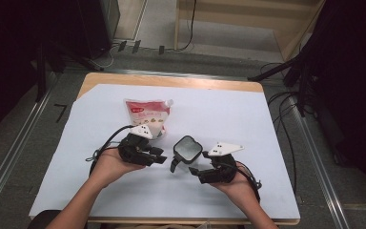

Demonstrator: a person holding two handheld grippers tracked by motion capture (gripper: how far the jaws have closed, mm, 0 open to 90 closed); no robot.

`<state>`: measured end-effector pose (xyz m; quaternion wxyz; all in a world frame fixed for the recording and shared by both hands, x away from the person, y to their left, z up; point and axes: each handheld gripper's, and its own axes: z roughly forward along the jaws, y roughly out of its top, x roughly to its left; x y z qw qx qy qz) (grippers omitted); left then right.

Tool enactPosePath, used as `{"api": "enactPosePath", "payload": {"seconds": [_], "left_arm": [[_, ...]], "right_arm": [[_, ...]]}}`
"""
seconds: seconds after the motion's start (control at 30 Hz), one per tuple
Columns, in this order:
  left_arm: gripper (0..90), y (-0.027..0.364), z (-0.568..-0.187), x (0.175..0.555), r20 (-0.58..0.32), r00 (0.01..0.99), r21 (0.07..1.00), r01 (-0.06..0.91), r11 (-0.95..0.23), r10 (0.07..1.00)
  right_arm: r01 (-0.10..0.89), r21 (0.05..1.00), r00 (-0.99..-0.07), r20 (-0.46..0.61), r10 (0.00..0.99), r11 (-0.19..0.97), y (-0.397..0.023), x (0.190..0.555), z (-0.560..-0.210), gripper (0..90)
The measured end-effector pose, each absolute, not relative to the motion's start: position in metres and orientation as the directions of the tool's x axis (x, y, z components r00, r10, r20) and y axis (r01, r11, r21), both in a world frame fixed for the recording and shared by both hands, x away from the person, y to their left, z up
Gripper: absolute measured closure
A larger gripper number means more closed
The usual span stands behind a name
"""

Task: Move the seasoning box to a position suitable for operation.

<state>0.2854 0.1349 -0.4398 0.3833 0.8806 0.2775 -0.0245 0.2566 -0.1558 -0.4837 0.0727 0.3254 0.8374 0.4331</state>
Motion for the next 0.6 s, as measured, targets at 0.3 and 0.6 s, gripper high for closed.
{"api": "enactPosePath", "payload": {"seconds": [0.3, 0.6], "left_arm": [[90.0, 0.123, -0.451, 0.288, -0.286, 0.856, 0.638, 0.506, -0.58, 0.431], [90.0, 0.117, -0.458, 0.29, -0.252, 0.862, 0.623, 0.493, -0.607, 0.44]], "right_arm": [[0.473, 0.792, -0.758, 0.142, 0.637, 0.387, -0.175, 0.254, -0.473, 72.8], [0.522, 0.761, -0.752, 0.198, 0.629, 0.385, -0.171, 0.261, -0.476, 90.0]]}}
